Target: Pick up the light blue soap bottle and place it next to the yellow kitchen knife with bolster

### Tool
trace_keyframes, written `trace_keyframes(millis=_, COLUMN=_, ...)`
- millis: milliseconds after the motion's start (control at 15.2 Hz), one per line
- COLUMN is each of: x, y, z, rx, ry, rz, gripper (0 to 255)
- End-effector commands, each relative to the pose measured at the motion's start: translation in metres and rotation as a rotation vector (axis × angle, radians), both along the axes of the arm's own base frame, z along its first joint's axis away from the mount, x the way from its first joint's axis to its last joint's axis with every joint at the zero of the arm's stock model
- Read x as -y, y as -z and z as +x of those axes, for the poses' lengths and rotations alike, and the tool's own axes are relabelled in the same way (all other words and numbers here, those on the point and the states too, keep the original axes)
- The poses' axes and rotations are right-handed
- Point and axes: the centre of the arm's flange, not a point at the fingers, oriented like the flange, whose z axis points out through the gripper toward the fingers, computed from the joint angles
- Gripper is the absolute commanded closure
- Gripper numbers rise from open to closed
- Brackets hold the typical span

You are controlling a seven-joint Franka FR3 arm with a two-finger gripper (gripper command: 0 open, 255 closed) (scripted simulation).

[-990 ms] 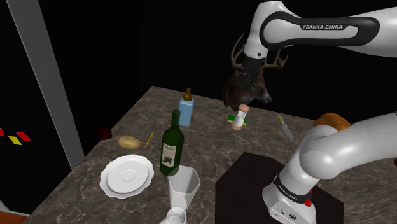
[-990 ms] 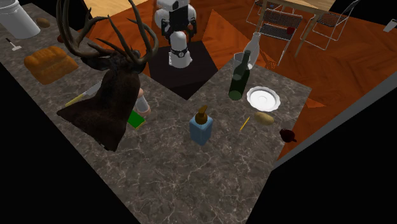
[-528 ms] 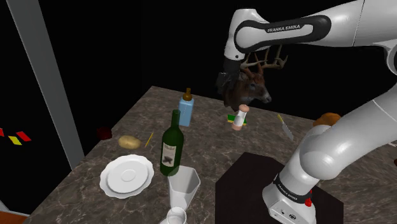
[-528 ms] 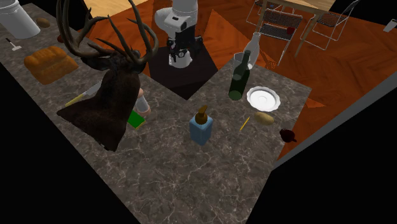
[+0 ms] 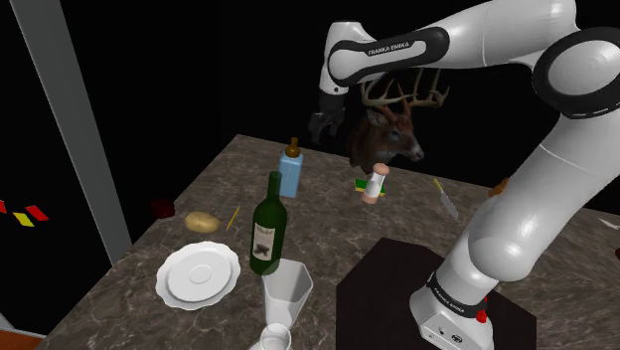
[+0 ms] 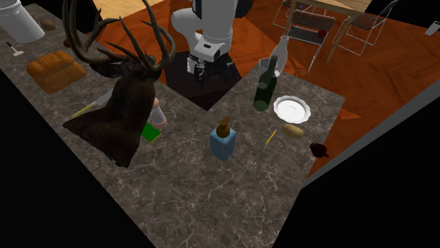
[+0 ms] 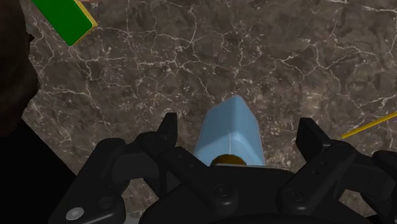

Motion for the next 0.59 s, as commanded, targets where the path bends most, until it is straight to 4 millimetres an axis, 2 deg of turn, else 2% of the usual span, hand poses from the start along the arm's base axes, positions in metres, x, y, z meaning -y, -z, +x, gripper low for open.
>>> trace_keyframes(millis=0, x=-0.001, y=0.009, z=0.025, rx=0.005, ry=-0.008, rz=-0.004, gripper=0)
trace_keyframes(millis=462, x=-0.01, y=0.036, z=0.111, rx=0.022, ry=-0.035, rz=-0.016, gripper=0)
trace_keyframes(millis=528, x=-0.011, y=0.038, z=0.116, rx=0.023, ry=-0.037, rz=-0.016, gripper=0)
